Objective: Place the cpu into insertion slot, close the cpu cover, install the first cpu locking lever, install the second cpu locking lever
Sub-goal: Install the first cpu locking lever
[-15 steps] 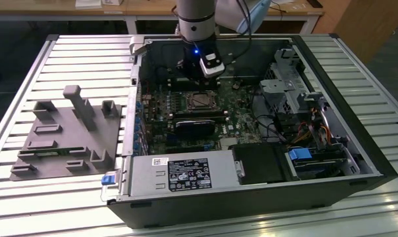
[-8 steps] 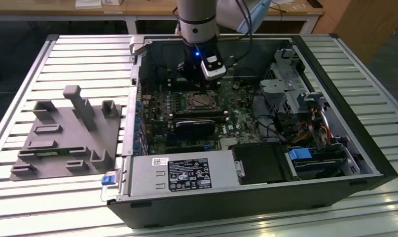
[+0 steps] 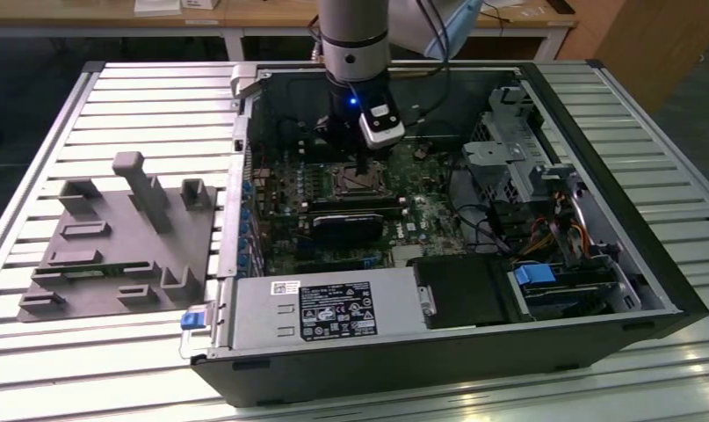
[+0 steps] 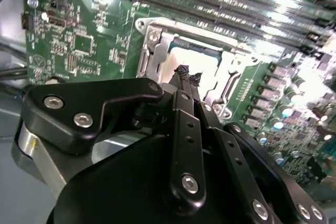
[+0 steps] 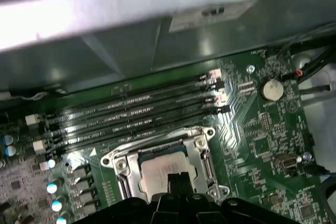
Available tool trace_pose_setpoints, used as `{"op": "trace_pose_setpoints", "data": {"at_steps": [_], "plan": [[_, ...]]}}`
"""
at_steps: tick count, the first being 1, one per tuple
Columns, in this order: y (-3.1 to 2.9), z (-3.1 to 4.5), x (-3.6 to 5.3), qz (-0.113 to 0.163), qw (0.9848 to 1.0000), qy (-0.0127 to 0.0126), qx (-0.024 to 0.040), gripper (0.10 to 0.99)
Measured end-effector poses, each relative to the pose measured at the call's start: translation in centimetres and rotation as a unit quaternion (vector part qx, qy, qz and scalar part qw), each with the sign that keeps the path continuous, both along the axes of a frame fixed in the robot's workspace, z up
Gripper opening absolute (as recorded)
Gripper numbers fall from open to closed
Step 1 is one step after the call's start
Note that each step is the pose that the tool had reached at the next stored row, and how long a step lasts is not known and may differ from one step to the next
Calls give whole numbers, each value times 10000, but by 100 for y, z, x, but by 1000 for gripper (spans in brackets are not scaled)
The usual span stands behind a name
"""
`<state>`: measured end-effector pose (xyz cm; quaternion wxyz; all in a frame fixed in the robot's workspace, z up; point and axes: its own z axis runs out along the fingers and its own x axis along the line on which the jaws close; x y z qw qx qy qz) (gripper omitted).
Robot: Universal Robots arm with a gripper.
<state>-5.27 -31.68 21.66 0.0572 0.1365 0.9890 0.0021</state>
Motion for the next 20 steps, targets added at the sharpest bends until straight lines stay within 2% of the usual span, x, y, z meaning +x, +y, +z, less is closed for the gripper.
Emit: {"op": "trace_pose_setpoints", "data": {"at_steps": [2, 3, 10, 20], "plan": [[-10, -3, 3, 0, 10000, 45, -48, 106], [-10, -3, 3, -1, 10000, 53, -74, 106], [-11, 10, 3, 0, 10000, 53, -76, 106], [-10, 188, 3, 0, 10000, 53, -82, 106]]}}
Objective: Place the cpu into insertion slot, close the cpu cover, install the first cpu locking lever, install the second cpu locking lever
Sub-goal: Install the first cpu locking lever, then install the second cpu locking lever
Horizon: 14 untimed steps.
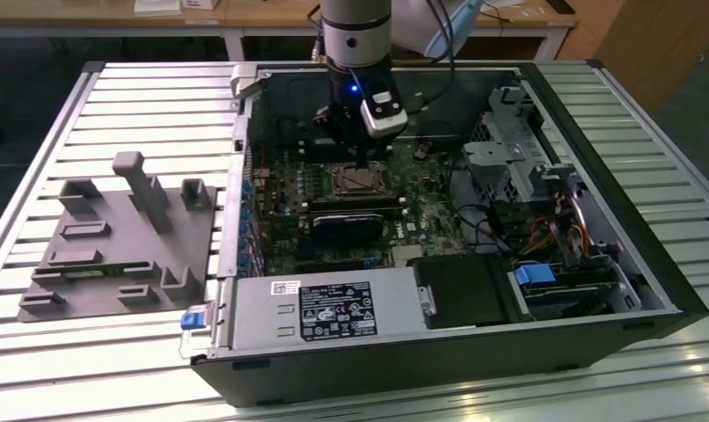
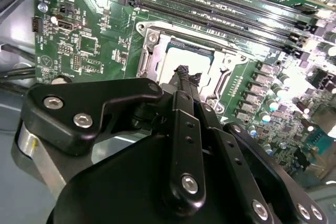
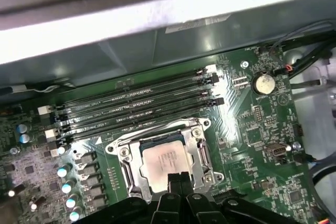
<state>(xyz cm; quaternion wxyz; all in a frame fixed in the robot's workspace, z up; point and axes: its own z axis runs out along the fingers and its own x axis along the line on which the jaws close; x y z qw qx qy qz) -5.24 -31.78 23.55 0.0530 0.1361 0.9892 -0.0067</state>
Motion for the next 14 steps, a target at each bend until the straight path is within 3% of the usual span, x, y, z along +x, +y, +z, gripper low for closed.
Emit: {"op": "trace_pose_setpoints", "data": {"at_steps": [14], "plan": [[0, 27, 0, 0, 10000, 0, 0, 106]]}}
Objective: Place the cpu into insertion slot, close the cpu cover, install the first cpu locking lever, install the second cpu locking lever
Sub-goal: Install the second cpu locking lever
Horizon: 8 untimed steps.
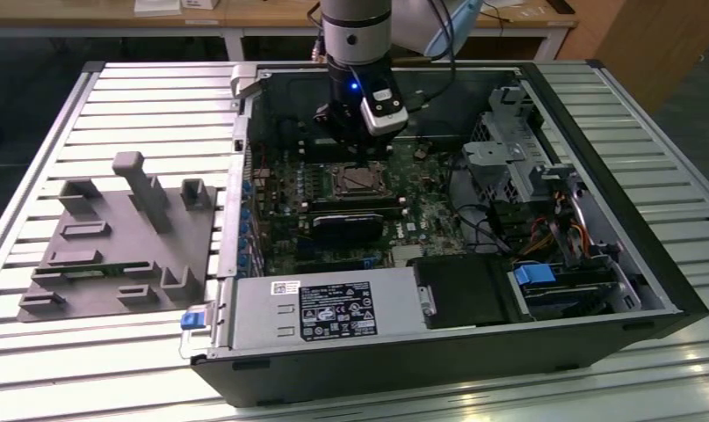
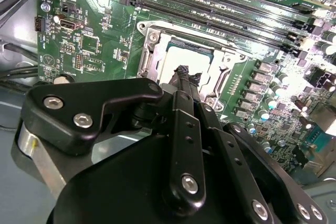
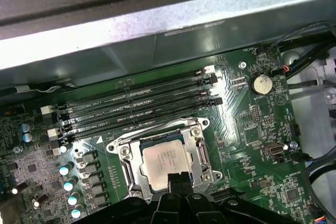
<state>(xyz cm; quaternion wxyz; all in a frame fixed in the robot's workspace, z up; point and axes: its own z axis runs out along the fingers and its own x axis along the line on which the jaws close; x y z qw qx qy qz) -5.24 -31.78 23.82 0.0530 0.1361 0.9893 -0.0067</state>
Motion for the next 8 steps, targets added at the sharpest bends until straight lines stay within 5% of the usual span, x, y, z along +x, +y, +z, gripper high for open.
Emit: {"op": "trace_pose_setpoints", "data": {"at_steps": [8], "plan": [[0, 60, 0, 0, 10000, 0, -5, 106]]}}
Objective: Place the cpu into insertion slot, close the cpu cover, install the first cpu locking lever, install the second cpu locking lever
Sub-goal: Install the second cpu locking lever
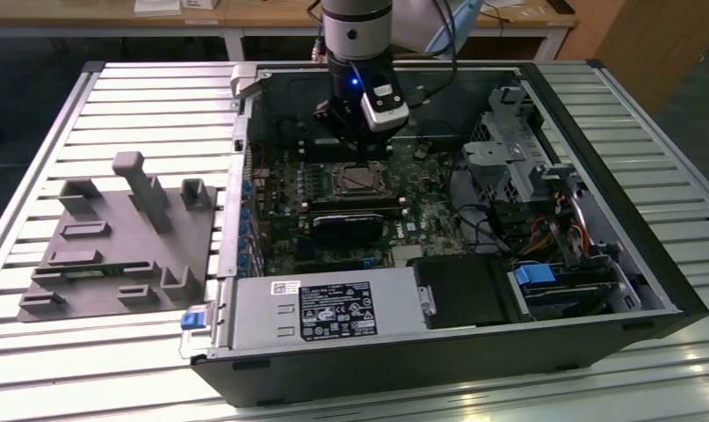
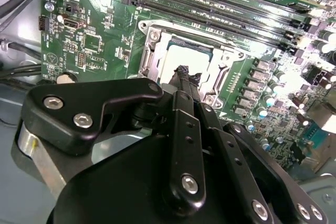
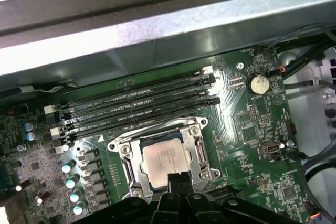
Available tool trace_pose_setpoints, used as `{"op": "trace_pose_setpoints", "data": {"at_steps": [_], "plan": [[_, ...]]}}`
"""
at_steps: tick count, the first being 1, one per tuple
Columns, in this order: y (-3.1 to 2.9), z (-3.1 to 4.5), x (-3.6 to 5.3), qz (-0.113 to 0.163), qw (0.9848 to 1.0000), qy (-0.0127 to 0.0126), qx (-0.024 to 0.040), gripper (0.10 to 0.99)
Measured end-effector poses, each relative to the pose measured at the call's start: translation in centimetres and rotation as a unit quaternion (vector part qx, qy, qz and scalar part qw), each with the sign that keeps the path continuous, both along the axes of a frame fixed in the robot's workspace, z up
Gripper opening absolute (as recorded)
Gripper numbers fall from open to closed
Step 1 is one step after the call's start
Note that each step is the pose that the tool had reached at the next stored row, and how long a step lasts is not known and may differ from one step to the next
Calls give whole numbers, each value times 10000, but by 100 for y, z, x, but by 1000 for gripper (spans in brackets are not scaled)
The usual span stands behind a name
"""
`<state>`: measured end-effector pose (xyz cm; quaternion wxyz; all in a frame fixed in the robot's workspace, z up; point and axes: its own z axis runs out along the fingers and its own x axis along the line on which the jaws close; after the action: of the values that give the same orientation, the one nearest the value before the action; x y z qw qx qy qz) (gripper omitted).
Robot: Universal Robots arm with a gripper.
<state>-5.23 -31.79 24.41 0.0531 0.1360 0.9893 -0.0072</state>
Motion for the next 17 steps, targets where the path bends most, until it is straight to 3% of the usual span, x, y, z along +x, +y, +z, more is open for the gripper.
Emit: {"op": "trace_pose_setpoints", "data": {"at_steps": [5, 17], "plan": [[-23, 15, 1, 0, 10000, 0, -11, 106], [-244, 15, 1, 0, 10000, 0, -12, 106]]}}
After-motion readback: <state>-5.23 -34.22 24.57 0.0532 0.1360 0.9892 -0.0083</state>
